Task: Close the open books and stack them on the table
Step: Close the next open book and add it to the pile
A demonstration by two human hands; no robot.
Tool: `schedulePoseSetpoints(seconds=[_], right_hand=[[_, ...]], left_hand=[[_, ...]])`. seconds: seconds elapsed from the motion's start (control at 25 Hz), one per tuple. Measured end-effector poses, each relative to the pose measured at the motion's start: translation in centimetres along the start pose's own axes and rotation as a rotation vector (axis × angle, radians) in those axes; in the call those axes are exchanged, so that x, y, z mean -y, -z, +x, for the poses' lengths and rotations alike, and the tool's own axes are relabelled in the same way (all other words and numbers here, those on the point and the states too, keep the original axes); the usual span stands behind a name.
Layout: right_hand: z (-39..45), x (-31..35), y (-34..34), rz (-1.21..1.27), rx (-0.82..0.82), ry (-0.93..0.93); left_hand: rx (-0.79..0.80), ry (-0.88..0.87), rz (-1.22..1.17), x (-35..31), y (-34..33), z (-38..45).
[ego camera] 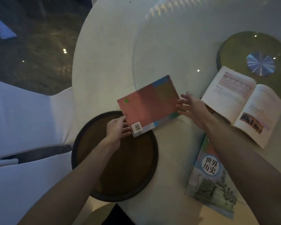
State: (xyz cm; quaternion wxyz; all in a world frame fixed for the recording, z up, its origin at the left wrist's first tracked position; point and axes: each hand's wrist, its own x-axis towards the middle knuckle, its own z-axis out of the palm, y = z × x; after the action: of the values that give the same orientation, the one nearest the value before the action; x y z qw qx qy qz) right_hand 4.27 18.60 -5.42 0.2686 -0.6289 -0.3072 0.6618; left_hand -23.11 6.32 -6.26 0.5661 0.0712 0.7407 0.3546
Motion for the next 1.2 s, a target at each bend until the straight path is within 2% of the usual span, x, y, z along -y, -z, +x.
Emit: schedulePoseSetpoints(seconds=[0.12,0.24,0.36,0.6,0.8,0.88,1.0,1.2], right_hand=[[0.0,-1.5,-1.3,-0.442,0.020,0.062],[-0.3,-3.3,-2.3,-0.886,0.012,0.177],[-0.8,-4.2,-2.7,-0.949,0.001,0.198],[-4.3,-2.0,-2.4,-0.601,-0.073,0.234],[-7.2,0.9,-0.6,0.034,-0.109,0.019],[-8.4,2.2,0.7,0.195,-0.097,-0.052],[-10.8,2.8,3.6,0.273,-0.102,-0.060],[-14.4,0.1,8.5,0.266,-0.172,-0.050]], left_hand=[[-0.066,-0.002,0.204,0.6,-0.1,1.5],[0.007,0.054,0.218,1.3,-0.7,1.8],[0.061,-0.058,0.190,1.4,-1.0,1.2],[0.218,-0.439,0.101,-0.9,-1.6,-2.0],[0.426,-0.581,0.052,-2.5,-4.3,-6.3],[0.531,-0.626,0.065,-2.3,-5.0,-7.3],[0.685,-0.653,0.108,-1.1,-6.2,-8.8],[0.737,-0.753,0.321,1.3,-8.5,-10.6]])
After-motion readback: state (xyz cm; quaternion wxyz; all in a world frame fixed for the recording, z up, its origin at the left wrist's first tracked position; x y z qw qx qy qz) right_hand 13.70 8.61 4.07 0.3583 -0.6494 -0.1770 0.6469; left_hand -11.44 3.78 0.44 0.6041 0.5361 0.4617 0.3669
